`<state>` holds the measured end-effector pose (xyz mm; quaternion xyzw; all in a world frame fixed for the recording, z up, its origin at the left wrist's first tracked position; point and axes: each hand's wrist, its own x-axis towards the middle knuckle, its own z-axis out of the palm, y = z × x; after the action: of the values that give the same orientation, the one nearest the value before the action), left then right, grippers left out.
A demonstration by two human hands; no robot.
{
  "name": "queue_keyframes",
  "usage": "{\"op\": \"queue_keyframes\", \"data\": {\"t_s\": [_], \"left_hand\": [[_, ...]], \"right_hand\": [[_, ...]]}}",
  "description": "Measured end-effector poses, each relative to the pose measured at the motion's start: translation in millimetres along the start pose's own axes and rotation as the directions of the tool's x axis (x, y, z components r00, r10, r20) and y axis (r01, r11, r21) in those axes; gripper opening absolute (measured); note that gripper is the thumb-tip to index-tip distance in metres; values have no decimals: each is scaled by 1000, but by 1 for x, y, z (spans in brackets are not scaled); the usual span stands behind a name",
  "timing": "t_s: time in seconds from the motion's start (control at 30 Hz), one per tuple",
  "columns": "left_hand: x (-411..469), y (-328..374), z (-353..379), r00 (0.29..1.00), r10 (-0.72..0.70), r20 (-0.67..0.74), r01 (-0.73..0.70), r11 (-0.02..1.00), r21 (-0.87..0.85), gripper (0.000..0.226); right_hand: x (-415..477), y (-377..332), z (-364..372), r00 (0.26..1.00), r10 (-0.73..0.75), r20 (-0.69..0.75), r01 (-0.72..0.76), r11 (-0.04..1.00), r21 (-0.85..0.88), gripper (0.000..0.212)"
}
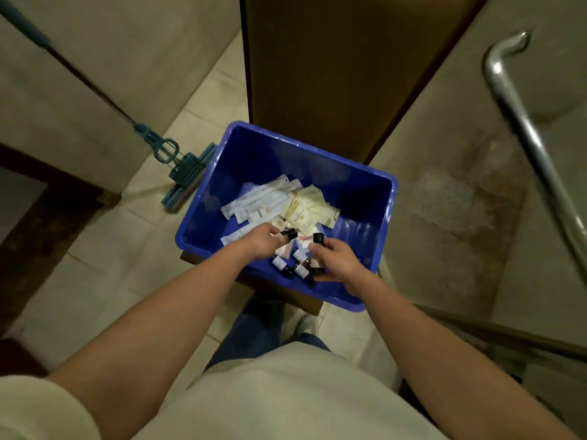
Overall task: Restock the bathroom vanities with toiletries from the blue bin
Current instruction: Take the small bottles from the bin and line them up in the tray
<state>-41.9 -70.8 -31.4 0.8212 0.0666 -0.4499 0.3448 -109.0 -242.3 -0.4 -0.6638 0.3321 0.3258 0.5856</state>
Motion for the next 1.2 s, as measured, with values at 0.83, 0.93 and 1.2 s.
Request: {"op": "queue_keyframes", "data": {"t_s": [0.83,0.93,1.2], "left_hand": [[-166,109,-8,942,333,-32,-200,486,-850,45],[-174,121,-8,924,383,5,-200,494,-846,53],[-180,149,-14,870,468,152,-155,555,-817,51]], "right_hand": [[-151,-71,-73,944,-329,-28,326,914,242,24],[-164,-71,-81,944,-326,-41,323,896,306,26],[-186,-66,-95,903,-390,-183,430,829,357,35]]}}
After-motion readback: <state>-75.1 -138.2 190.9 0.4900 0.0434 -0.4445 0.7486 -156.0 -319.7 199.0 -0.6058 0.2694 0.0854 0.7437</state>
